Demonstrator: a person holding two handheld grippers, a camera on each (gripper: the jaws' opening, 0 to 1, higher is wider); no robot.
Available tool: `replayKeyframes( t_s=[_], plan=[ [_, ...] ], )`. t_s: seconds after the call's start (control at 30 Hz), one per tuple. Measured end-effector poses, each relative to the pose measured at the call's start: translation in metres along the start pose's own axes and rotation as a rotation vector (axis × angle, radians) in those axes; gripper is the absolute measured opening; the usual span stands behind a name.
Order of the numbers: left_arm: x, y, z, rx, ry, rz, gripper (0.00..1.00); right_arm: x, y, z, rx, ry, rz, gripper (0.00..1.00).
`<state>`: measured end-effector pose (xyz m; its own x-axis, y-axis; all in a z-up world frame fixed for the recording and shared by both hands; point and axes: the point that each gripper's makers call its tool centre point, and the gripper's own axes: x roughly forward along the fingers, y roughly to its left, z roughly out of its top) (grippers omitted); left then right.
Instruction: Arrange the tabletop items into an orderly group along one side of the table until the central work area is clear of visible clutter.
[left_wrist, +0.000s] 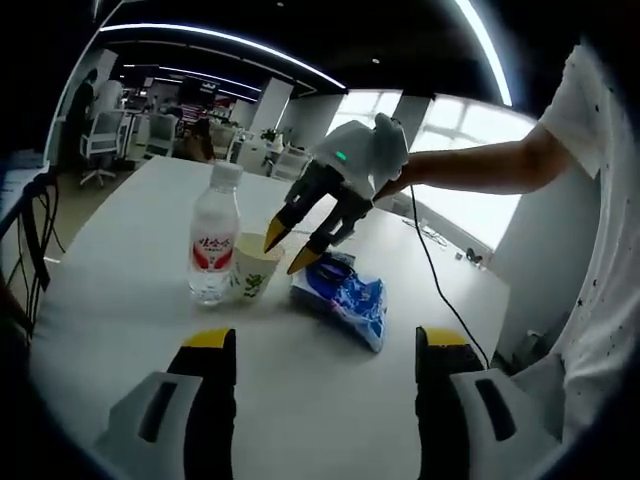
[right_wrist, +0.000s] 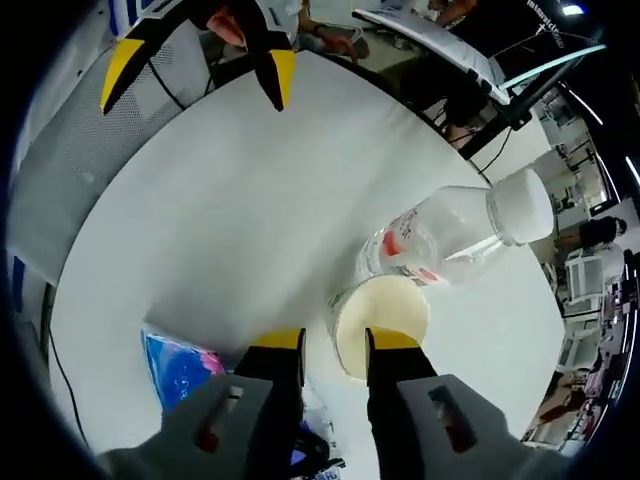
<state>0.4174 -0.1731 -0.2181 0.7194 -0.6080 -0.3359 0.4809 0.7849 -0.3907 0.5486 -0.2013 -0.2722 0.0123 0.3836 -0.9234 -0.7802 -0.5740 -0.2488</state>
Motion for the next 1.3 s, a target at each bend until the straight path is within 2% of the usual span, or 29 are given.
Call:
replayKeyframes(
  t_s=[0.3, 0.57, 0.73, 1.0, 1.23, 1.3],
  plan=[
    [0.004, -0.007, 0.001, 0.012, 0.010, -0.016, 0.74, -0.009, 0.000, 0.001, 0.042, -0.039, -0.051, 0.29],
    [0.010, -0.014, 0.005, 0.024, 0.018, -0.025, 0.73, -0.019, -0.005, 0.003, 0.134, -0.096, -0.111, 0.33],
    [0.012, -0.017, 0.007, 0.034, 0.024, -0.031, 0.73, -0.027, -0.008, 0.003, 0.207, -0.134, -0.159, 0.36],
    [0.017, -0.024, 0.014, 0.056, 0.030, -0.047, 0.72, -0.050, -0.015, 0.003, 0.376, -0.235, -0.249, 0.37],
    [0.023, -0.031, 0.021, 0.080, 0.039, -0.064, 0.72, -0.068, -0.015, 0.000, 0.479, -0.295, -0.316, 0.37],
    [0.024, -0.034, 0.023, 0.083, 0.039, -0.070, 0.72, -0.075, -0.014, -0.002, 0.542, -0.328, -0.345, 0.37]
  ],
)
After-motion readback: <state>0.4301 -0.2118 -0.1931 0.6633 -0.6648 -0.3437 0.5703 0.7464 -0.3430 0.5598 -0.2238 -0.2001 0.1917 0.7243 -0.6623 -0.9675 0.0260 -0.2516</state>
